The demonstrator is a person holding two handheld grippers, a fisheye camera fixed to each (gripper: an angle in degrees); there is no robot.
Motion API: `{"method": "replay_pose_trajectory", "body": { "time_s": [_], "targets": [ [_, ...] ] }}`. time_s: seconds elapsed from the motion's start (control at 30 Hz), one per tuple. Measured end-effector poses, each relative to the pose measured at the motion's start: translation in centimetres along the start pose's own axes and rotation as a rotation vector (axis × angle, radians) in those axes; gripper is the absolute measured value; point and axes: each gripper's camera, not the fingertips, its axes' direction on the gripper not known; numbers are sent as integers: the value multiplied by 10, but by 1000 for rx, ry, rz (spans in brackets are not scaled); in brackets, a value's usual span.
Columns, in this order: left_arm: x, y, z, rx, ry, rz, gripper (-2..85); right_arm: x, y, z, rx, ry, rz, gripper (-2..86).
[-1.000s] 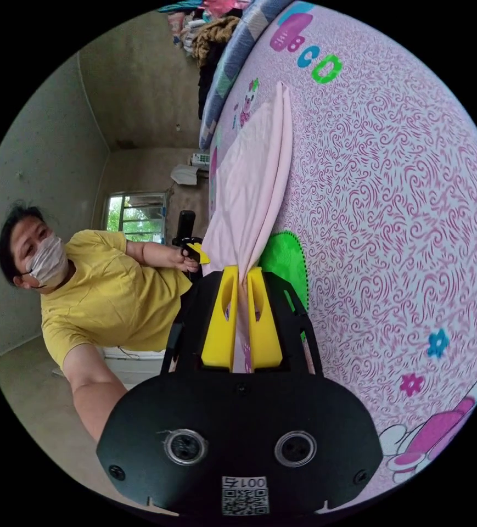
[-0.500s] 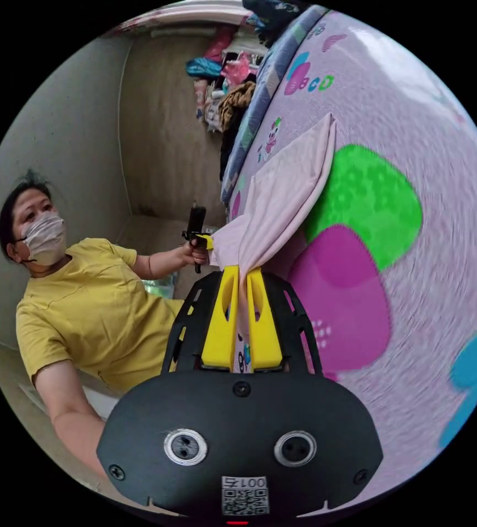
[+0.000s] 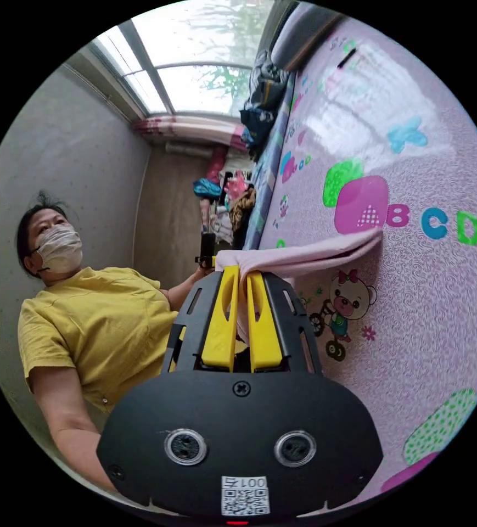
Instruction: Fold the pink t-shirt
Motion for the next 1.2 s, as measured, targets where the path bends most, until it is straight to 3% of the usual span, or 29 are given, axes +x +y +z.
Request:
{"method": "replay_pose_trajectory", "body": {
  "time_s": [0.27,0.63,0.83,1.07,1.2],
  "targets": [
    [108,-66,61,-42,56,112,-12,-65,95,-124,155,78,-93,9],
    [206,-134,218,15,82,-71,-12,-61,168,-289,-6,167,-103,8],
    [260,-166,257,11,35,-102,-12,-66,197,-338,-3,138,-79,8],
    [304,-244,270,83,56,-70,-12,-99,155,-387,49,146,-142,8],
    [377,-353,263,97,11,155,-12,-153,91,-417,71,244,-280,8]
  ]
}}
